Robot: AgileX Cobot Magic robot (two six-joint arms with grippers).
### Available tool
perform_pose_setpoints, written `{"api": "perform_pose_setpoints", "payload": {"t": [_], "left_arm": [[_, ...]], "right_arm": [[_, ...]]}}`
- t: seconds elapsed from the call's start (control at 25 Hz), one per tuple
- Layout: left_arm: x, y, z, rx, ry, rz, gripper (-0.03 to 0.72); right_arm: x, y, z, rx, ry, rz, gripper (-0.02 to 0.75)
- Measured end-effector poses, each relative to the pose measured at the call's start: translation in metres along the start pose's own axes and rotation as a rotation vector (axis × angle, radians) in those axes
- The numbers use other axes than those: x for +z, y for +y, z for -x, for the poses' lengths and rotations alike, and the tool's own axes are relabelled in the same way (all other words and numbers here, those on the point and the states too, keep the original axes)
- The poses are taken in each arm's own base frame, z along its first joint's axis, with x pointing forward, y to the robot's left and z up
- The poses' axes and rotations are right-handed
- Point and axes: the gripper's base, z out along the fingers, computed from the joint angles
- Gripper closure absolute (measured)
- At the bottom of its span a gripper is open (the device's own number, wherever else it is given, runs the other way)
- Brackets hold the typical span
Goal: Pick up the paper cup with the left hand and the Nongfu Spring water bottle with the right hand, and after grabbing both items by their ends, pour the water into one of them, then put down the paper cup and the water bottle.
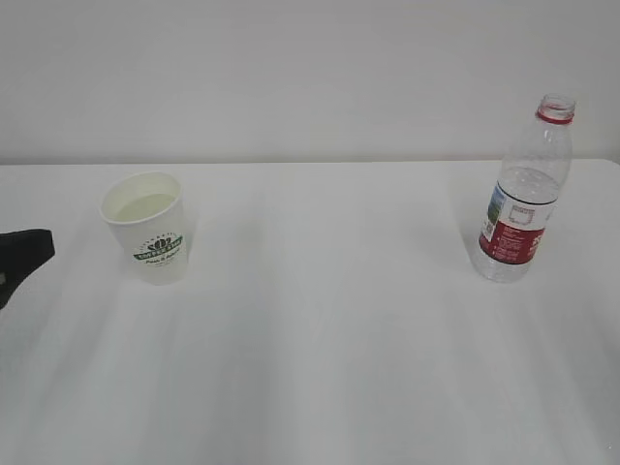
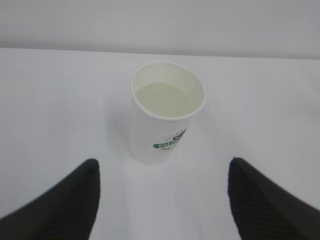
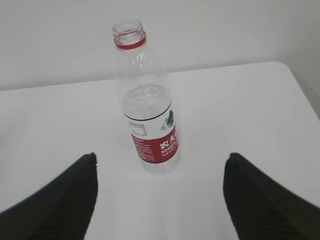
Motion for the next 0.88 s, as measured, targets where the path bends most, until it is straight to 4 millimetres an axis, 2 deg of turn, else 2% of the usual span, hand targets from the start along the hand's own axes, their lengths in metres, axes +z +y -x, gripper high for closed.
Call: {"api": "perform_pose_setpoints", "payload": {"t": [0.2, 0.56, 0.88], "left_arm": [[-0.02, 0.001, 0.001, 0.006, 0.025, 0.039, 0.108], [-0.047, 0.001, 0.006, 0.009, -0.017, 0.058, 0.108], [-0.072, 0.002, 0.007, 0.004, -0.038, 0.083, 0.109]], "right_arm": [[-0.017, -0.002, -0.001, 0.003, -0.005, -0.014, 0.148], [-0.032, -0.005, -0.008, 0.007, 0.064, -0.049, 0.148], [-0.054, -0.006, 0.011, 0.019, 0.1, -0.084, 0.148]]}}
